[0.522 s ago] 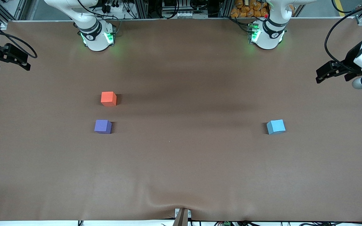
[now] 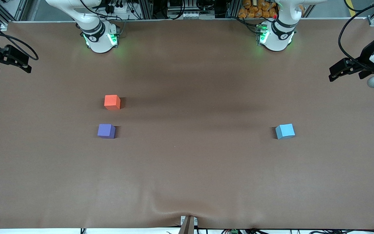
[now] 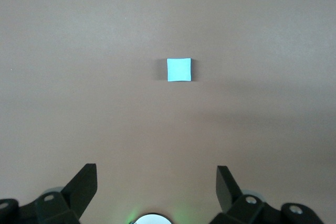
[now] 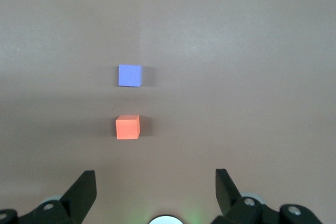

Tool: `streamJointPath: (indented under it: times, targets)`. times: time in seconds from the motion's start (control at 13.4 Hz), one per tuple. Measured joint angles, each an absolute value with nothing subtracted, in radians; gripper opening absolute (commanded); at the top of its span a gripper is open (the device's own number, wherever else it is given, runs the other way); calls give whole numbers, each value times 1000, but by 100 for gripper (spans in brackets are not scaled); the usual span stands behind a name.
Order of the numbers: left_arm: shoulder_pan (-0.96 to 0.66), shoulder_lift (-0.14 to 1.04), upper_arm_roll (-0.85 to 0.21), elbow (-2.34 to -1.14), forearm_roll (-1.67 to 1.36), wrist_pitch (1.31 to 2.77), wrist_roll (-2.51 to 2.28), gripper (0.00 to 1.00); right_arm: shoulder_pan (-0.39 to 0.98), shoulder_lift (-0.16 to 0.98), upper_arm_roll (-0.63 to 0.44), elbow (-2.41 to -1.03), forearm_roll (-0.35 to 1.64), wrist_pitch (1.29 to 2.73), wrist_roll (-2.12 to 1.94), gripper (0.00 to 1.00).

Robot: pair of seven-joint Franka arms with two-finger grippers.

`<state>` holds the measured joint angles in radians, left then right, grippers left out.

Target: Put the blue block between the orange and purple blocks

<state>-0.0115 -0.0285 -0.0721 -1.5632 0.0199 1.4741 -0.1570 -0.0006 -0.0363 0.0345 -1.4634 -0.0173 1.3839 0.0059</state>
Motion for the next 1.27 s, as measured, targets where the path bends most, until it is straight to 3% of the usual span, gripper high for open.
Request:
streamJointPath:
  times: [1.27]
  targets:
    - [2, -28, -70, -1548, 20, 1447, -155, 100, -8, -36, 17, -1463, 28, 1375, 7, 100]
